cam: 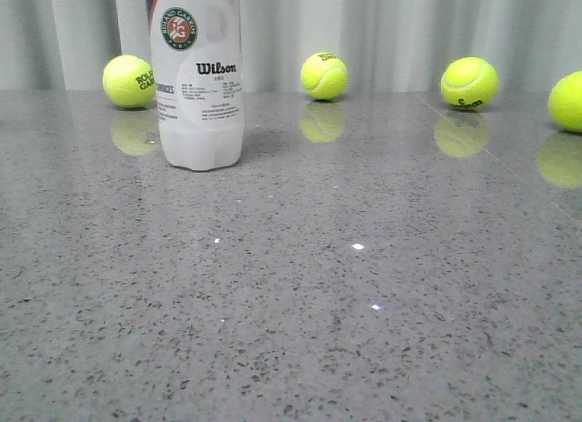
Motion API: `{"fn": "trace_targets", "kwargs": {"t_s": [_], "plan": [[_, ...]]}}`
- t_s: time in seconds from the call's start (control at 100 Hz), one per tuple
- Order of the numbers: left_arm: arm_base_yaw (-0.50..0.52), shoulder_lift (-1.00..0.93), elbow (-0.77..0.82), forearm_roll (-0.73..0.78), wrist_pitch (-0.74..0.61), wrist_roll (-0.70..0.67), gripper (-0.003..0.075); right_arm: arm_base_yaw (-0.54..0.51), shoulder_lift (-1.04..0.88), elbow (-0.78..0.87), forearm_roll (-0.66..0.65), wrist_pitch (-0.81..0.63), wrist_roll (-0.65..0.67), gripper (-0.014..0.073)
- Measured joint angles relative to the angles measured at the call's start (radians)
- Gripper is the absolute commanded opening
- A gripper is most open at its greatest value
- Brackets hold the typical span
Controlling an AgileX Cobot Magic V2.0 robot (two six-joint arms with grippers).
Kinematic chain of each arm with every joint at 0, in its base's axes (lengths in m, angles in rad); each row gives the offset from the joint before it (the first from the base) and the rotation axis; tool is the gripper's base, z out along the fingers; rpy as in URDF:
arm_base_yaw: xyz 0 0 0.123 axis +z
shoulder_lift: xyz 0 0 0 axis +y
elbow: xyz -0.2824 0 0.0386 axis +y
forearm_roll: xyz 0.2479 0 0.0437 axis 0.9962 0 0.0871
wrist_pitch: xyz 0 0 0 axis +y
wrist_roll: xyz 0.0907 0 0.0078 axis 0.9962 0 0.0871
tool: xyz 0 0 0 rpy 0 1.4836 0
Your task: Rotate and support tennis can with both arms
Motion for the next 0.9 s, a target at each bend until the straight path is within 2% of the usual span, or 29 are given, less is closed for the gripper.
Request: {"fn": "trace_targets", "kwargs": {"t_s": [0.11,0.24,0.51,0.9], "plan": [[0.067,-0.122,0.000,0.030,0.037,-0.031,-0.0019,0.000,0.000,0.000,0.000,0.000,0.000,-0.0061],[0.103,-0.138,0.000,0.038,0.120,-0.037,-0.0019,0.000,0.000,0.001,0.000,0.002,0.000,-0.0061],[0.104,-0.138,0.000,0.042,0.198,-0.037,-0.0019,0.000,0.000,0.001,0.000,0.004,0.000,-0.0061],[0.104,-0.138,0.000,0.042,0.201,-0.039,-0.0019,0.000,0.000,0.001,0.000,0.004,0.000,-0.0061]]}}
